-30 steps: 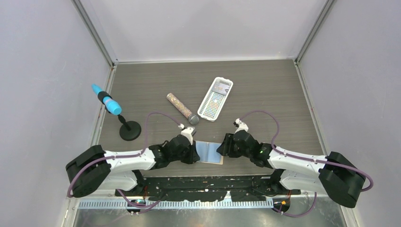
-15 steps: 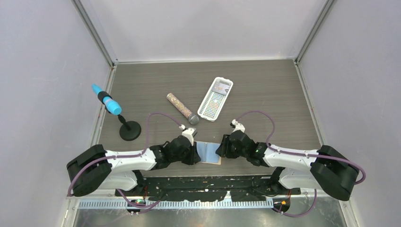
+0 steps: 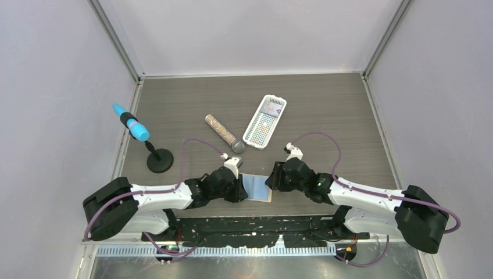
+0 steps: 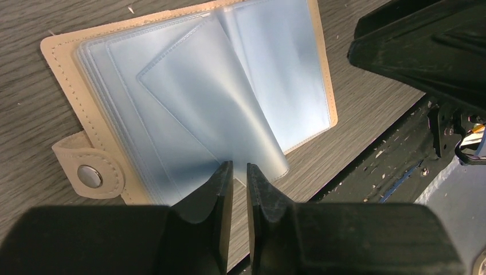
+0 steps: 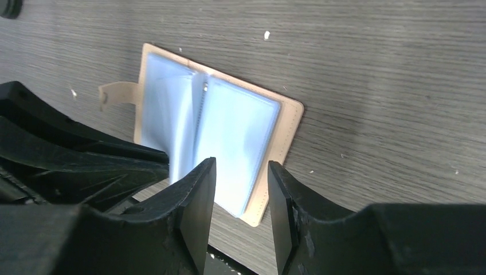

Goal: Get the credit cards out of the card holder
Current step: Remove the credit card from the card holder.

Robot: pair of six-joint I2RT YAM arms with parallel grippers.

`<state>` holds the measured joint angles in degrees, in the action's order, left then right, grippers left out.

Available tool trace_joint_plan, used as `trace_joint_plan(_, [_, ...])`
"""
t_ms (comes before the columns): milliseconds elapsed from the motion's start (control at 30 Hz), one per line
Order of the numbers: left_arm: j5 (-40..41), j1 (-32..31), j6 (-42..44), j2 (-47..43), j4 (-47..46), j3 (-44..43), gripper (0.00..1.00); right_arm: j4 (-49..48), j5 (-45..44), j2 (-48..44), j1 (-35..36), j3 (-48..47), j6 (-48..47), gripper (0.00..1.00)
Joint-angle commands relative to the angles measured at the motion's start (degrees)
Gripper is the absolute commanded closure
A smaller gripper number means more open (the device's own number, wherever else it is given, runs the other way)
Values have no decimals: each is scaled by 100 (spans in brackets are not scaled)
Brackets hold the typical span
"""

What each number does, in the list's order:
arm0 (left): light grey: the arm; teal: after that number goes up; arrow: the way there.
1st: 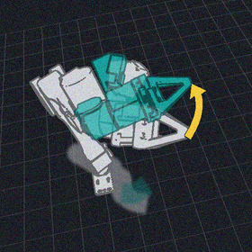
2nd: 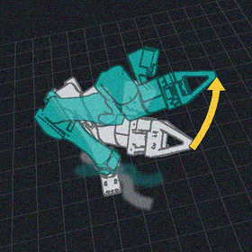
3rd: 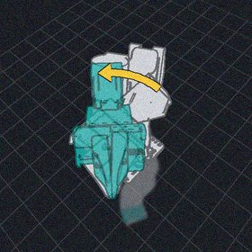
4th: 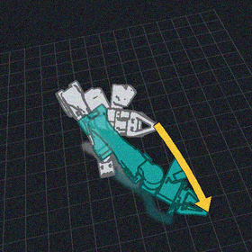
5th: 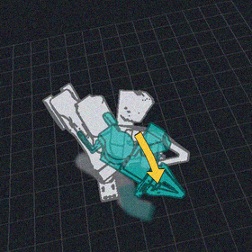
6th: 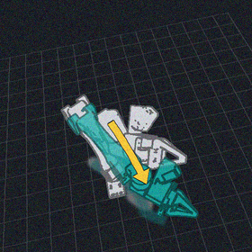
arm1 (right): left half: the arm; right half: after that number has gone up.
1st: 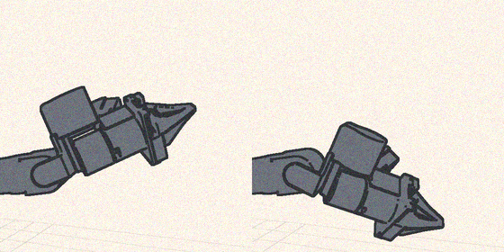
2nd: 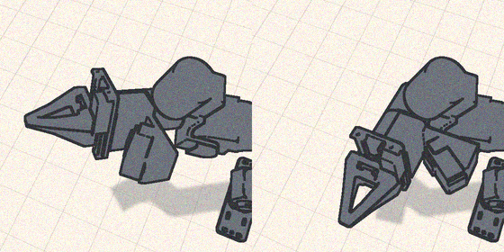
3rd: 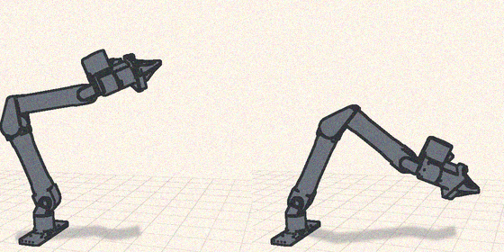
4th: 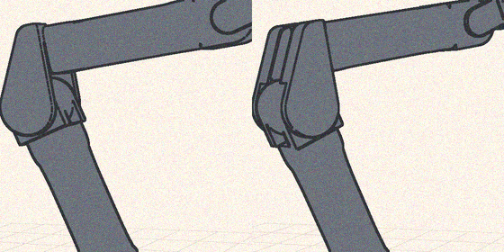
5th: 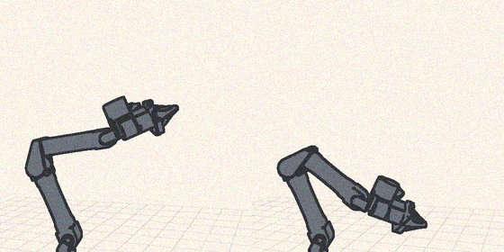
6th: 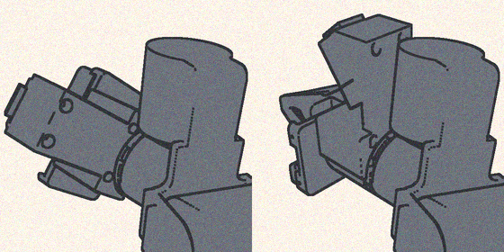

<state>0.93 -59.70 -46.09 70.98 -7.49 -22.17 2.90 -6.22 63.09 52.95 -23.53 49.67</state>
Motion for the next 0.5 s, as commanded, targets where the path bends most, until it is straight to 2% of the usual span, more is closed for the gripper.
trace_joint_plan(0, [209, -41, 74, -250, 203, -26, 80, 103, -214, -157, 40, -214, 7, 54])
trace_joint_plan(167, [782, -33, 198, -722, 1158, -252, 66, -242, -21, 192, 60, -175, 88, 54])
trace_joint_plan(267, [1010, -28, 242, -935, 1416, -304, 58, -467, 42, 421, 78, -176, 138, 54])
trace_joint_plan(467, [1087, 28, 323, -766, 1434, -314, 54, -860, 139, 799, 92, -145, 153, 54])
